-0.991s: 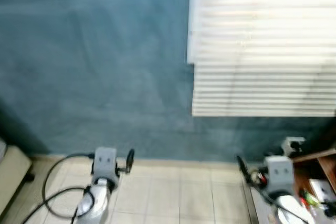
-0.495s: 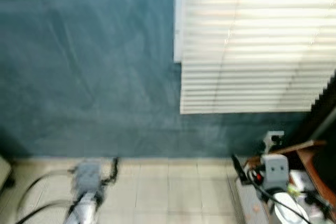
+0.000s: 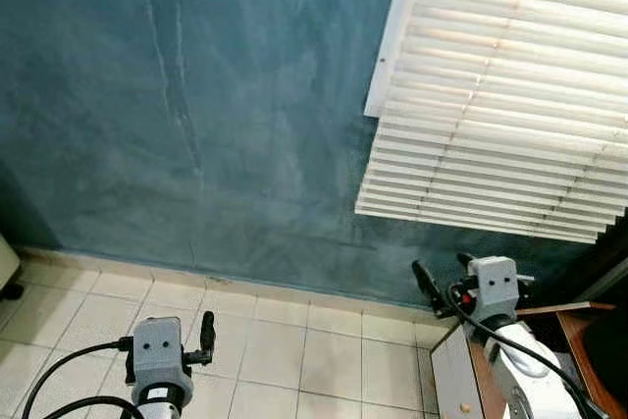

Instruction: Clean up the room

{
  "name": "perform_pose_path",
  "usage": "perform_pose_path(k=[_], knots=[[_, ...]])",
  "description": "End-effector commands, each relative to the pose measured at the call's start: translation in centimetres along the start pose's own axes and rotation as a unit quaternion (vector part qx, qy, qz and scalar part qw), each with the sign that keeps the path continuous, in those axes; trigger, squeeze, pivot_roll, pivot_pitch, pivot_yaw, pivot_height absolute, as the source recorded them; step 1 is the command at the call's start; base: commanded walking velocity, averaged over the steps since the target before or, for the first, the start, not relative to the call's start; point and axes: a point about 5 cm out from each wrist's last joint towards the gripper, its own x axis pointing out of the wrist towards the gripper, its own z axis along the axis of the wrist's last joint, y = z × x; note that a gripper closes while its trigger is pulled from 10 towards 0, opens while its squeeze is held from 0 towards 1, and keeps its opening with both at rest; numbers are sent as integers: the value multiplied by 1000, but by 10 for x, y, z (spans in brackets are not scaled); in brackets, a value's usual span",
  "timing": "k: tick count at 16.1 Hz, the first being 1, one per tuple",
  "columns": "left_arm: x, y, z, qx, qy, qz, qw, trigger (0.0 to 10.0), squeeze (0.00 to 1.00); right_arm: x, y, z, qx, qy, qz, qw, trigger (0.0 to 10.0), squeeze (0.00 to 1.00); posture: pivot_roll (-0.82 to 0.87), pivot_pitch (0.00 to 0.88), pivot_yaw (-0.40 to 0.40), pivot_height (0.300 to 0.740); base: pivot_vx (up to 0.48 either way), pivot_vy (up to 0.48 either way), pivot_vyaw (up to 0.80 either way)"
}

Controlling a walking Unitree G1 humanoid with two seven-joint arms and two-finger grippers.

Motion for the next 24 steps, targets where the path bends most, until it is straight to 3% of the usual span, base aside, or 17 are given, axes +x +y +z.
perform_pose_path(k=[1, 5, 12, 22, 24], knots=[[-2, -5, 6, 5, -7, -9, 1000, 10000, 0, -1, -3, -4, 0, 12, -1, 1000, 10000, 0, 74, 27, -141, 740, 0, 0, 0], [0, -3, 10, 22, -10, -11, 1000, 10000, 0, 0, 1, -7, 2, 12, 0, 1000, 10000, 0, 70, 21, -124, 740, 0, 0, -125], [12, 2, 31, 58, -39, -29, 997, 10000, 0, 0, 9, -11, 15, 1, -14, 1000, 10000, 0, 56, 8, -60, 740, 0, 0, -720], [22, 10, 36, 59, -36, -36, 997, 10000, 0, -1, 22, -13, 24, -12, -22, 999, 10000, 0, 45, 0, 12, 740, 0, 0, 0], [26, 11, 42, 64, -44, -34, 996, 10000, 0, 0, 23, -11, 36, -23, -30, 999, 10000, 0, 35, 0, 55, 740, 0, 0, 0]])
